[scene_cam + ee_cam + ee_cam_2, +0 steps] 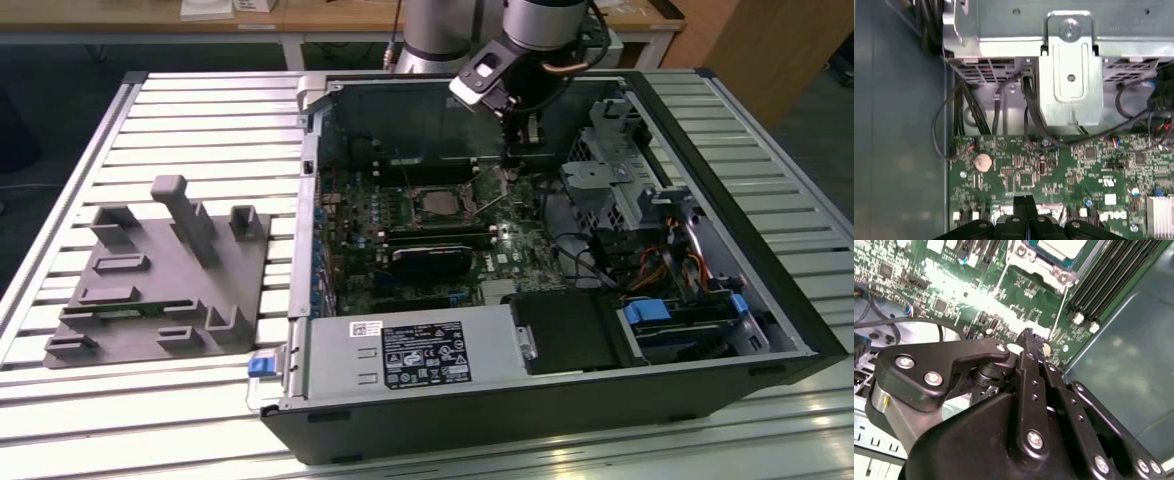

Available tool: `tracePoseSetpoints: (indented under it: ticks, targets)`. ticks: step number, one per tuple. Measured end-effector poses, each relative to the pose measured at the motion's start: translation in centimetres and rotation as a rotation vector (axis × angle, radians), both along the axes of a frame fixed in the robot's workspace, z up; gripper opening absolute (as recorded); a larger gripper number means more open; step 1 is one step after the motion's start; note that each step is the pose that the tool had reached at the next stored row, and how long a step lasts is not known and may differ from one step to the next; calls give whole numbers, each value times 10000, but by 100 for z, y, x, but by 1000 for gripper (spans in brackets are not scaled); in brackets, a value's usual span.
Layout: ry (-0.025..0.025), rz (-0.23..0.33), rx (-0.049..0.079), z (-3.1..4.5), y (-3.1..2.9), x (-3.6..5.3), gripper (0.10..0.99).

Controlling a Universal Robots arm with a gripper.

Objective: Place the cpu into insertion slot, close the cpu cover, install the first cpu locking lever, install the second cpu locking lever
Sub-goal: 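Close the cpu cover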

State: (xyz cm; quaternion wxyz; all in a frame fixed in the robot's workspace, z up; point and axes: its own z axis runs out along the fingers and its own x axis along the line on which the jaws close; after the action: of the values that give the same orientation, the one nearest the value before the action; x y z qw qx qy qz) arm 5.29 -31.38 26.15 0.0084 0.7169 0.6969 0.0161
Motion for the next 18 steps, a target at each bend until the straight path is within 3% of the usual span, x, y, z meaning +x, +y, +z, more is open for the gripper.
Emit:
tracePoseSetpoints:
  ticks: [6, 18]
  targets:
    - [0, -1, -4, 0, 0, 6, 106]
    - [-11, 0, -264, -38, 0, 76, 106]
